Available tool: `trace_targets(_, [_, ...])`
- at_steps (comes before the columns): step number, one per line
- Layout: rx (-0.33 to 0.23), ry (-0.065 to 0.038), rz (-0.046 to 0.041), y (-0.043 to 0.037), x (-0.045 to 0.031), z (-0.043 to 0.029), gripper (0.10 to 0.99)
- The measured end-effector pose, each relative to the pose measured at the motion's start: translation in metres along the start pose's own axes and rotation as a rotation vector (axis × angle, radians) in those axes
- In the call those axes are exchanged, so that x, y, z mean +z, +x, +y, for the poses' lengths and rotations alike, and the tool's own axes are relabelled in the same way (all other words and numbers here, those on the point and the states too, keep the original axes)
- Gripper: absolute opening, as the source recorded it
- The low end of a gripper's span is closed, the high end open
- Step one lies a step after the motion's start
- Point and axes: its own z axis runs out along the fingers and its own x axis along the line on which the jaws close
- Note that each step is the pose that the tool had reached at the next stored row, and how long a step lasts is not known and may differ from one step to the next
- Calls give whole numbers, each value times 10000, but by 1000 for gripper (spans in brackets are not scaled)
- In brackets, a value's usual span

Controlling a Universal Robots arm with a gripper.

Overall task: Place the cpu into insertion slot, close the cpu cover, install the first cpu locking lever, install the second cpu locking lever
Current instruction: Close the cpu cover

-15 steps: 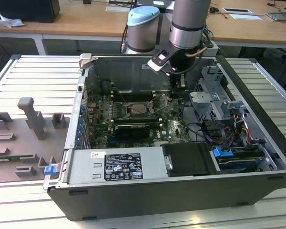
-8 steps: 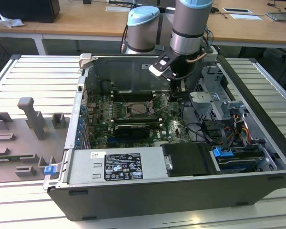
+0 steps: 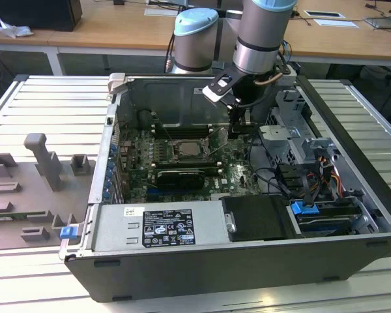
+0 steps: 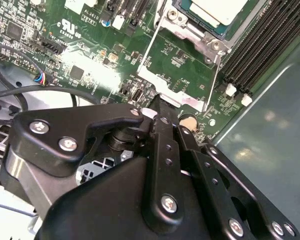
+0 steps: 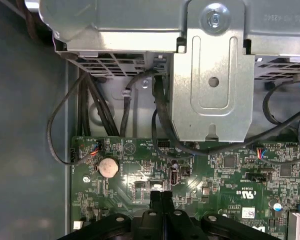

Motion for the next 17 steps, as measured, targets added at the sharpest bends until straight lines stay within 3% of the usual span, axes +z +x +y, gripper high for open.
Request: trace_targets(17, [-2, 1, 6, 1, 1, -67, 106])
